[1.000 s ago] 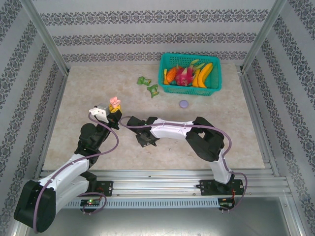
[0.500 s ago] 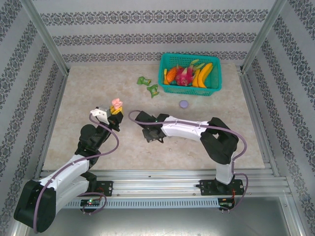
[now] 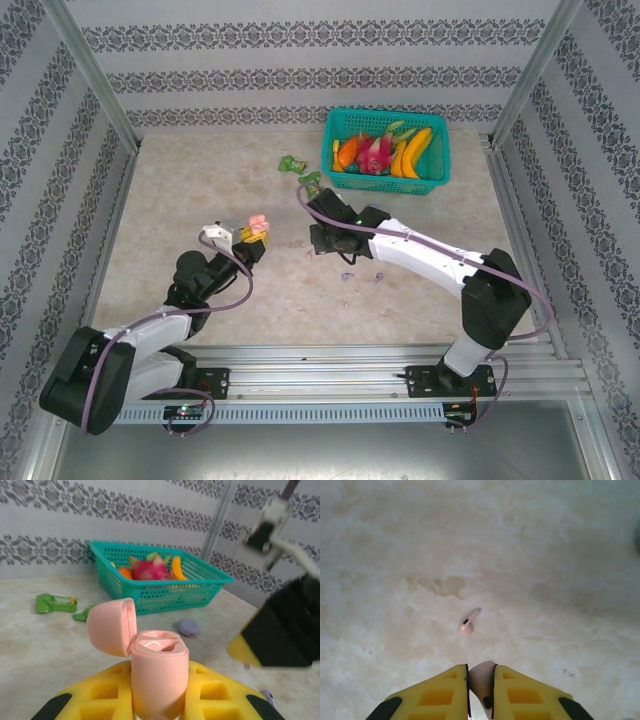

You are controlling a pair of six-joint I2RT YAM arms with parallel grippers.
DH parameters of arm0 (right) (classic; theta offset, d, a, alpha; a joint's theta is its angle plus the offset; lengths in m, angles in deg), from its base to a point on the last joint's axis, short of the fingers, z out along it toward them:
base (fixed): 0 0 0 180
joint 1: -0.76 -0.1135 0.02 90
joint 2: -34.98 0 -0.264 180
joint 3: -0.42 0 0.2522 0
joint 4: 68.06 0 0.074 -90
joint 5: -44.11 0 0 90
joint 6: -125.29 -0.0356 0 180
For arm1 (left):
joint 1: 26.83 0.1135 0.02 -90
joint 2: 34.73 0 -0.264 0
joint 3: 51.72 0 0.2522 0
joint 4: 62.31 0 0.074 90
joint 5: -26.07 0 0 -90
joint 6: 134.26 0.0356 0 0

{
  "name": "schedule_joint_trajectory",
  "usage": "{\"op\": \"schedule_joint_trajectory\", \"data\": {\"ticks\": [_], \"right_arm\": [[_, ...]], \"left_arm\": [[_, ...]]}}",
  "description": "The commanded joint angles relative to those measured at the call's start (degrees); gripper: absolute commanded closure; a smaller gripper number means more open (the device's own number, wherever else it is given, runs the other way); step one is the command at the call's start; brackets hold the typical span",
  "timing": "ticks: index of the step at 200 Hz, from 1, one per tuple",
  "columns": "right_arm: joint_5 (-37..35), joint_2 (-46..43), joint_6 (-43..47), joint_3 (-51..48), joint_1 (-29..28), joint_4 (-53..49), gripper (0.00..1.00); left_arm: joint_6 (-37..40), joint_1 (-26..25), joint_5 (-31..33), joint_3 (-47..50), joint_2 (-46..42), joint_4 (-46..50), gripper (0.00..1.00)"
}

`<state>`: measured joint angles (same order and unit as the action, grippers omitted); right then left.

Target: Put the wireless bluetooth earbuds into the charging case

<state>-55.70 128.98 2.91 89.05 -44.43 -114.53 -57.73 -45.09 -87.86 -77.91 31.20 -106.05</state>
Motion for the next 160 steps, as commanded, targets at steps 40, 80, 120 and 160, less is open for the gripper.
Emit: {"op": "schedule_joint_trajectory", "data": {"ticks": [40,80,120,160], "right_arm": [[1.9,-6.5,3.7,5.8,3.7,1.2,0.85],[3.4,-8.1,4.0,8.4,4.6,3.4,0.85],[4.6,-10.0,3.1,8.4,5.1,8.3,0.85],[5.7,-10.7,2.7,8.8,5.4,12.3,0.85]], "left_arm": [[0.5,-2.2,-9.4,-7.6,9.4,-7.4,1.00],[3.9,-4.8,-9.0,-12.9,13.0,-6.5,1.00],[7.3,-6.0,-7.6,-17.7,15.4,-6.3,1.00],[9.0,-6.7,-8.0,-21.9,18.5,-6.9,1.00]]}}
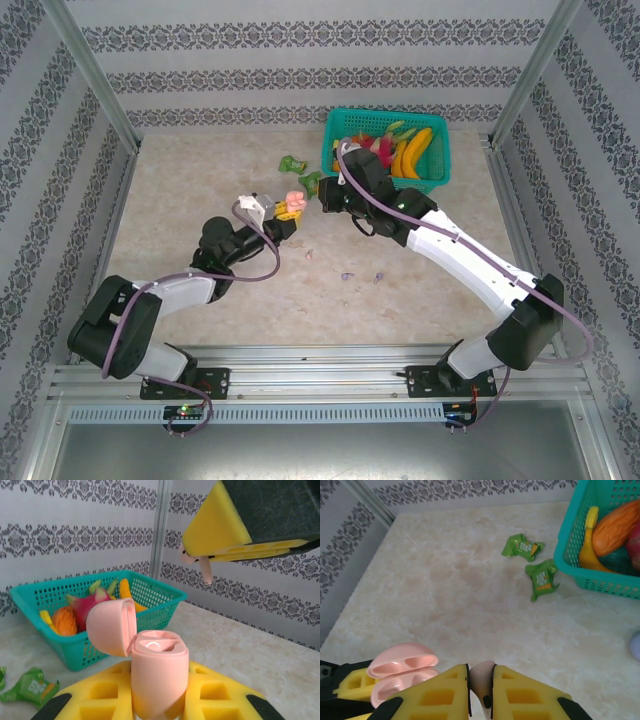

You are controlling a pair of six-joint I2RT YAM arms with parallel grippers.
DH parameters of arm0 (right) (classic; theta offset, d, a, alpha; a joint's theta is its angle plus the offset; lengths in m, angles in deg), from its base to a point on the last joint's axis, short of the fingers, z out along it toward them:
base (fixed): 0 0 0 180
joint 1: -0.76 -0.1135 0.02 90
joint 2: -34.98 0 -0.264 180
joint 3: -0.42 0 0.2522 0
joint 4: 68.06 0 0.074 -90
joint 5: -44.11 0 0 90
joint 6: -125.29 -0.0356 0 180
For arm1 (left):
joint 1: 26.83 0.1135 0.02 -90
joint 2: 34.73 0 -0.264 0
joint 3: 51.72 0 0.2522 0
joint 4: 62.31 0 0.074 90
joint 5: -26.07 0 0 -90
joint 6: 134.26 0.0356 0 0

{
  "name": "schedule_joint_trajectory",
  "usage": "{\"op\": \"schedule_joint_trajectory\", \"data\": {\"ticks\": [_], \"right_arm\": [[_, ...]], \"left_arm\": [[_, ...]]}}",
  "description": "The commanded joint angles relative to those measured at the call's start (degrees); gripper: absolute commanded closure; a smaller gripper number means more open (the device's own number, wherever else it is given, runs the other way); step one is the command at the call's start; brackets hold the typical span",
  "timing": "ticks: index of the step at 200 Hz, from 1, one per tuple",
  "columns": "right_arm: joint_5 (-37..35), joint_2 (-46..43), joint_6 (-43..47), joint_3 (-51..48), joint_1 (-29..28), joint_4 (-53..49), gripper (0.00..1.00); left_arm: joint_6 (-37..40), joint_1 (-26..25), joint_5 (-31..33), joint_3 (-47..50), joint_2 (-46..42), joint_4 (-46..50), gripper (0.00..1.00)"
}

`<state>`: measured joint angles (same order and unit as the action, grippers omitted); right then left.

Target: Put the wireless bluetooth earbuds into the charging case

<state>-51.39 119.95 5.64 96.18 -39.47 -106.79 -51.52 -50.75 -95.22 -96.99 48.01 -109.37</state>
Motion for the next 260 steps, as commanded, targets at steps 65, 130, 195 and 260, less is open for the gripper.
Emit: {"op": "schedule_joint_trajectory", "data": {"ticks": [65,130,195,260], "right_arm": [[3.3,-4.9,-0.7,-2.1,0.6,14.0,0.85],[4.8,-6.8,-3.4,-7.4,0.8,20.9,0.84],[6.2,-6.0,-5.4,-8.9,0.7,22.7,0.84],[7.5,-4.1,-6.8,-8.9,0.7,23.7,0.85]], "left_arm": [[4.3,-1.7,-0.5,-6.9,4.4,-6.1,1.00],[4.6,-2.6,1.3,-8.1,3.4,-9.1,1.00],[4.5,-2.8,1.4,-9.0,2.7,-9.1,1.00],[4.3,-2.9,1.5,-9.7,2.2,-8.7,1.00]]}}
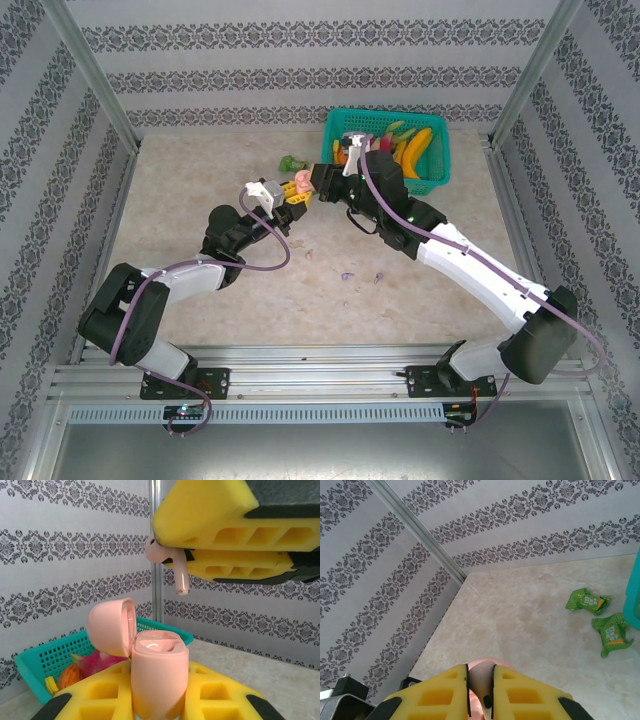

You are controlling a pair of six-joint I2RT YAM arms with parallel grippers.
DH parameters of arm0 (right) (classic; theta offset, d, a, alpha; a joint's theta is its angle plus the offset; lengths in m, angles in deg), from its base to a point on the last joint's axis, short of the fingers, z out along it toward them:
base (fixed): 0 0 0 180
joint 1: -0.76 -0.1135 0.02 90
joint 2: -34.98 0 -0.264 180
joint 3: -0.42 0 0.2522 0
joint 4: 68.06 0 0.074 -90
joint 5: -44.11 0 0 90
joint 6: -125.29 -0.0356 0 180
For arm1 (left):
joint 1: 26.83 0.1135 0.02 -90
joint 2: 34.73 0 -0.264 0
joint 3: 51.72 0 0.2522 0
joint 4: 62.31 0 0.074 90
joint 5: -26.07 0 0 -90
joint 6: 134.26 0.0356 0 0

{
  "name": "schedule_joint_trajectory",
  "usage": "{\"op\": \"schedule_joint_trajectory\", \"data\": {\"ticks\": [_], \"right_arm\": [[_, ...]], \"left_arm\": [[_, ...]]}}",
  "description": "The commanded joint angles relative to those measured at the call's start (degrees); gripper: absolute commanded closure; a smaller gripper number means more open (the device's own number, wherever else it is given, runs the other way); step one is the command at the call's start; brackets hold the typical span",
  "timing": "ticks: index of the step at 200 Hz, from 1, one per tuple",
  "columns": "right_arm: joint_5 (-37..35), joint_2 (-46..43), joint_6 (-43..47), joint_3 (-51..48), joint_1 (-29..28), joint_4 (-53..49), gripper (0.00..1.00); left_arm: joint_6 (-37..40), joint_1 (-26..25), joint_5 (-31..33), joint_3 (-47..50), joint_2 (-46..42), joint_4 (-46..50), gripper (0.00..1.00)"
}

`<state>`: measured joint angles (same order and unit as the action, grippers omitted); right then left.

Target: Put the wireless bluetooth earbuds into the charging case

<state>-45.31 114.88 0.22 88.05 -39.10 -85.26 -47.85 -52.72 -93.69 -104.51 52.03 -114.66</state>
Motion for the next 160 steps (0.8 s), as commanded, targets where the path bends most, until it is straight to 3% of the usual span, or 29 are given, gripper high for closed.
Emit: {"op": "schedule_joint_trajectory", "data": {"ticks": [1,160], "right_arm": [[1.4,1.0,-1.4,-0.7,0.4,2.1,0.85],[4.1,2.4,-1.9,-2.2,0.4,2.4,0.87]], "left_arm": [[0.6,-0.9,0.0,-2.2,-1.8,-3.4,1.00],[-0.1,-1.0,0.0,-3.0,-2.1,-2.4,1.00]]}}
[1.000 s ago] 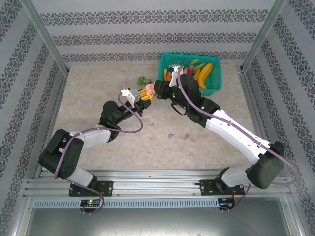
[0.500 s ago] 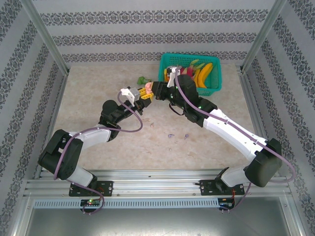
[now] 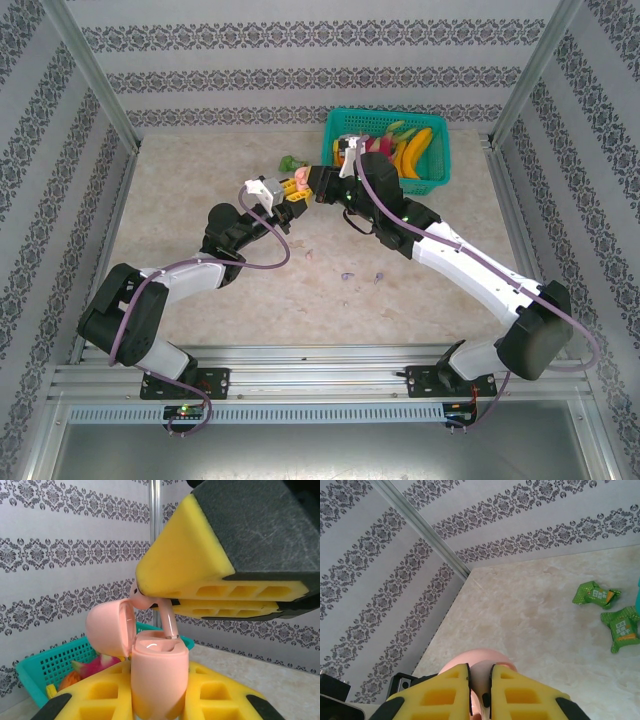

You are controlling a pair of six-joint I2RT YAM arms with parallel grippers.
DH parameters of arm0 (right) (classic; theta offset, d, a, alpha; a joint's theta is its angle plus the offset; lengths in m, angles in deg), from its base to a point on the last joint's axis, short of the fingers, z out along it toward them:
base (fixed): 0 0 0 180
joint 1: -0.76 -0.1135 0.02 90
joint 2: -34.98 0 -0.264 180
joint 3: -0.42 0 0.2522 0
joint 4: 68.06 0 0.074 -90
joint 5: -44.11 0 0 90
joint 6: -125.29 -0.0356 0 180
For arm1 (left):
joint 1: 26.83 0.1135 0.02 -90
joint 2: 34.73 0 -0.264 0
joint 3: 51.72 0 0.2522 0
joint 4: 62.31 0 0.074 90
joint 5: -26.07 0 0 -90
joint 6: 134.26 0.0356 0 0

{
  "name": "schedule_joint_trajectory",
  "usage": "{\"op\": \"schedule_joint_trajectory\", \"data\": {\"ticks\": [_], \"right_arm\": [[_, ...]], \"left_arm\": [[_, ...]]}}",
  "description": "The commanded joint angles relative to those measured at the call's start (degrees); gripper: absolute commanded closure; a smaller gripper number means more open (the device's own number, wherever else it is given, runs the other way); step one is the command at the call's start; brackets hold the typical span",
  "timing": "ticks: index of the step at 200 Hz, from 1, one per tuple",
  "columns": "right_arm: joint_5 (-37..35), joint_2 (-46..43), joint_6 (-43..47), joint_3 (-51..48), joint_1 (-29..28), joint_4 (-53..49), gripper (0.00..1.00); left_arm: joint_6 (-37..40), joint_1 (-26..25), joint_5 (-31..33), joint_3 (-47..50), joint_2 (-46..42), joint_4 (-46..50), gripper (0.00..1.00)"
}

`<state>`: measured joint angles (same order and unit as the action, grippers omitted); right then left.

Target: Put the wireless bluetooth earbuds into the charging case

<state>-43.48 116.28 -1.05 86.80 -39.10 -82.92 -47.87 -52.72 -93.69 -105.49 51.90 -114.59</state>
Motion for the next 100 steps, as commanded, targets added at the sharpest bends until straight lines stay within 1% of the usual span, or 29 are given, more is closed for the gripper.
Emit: {"op": "schedule_joint_trajectory", "data": {"ticks": [1,100], "right_arm": [[2.4,1.0,-0.6,-0.9,0.4,0.0,0.87],[4.0,2.7,3.4,0.9,-0.7,-2.5,0.87]], "left_arm": [[0.0,-1.1,0.0,-2.0,-2.0,-2.5,1.00],[-0.2,-1.2,-0.2,-2.8,-1.4,-1.9,1.00]]}}
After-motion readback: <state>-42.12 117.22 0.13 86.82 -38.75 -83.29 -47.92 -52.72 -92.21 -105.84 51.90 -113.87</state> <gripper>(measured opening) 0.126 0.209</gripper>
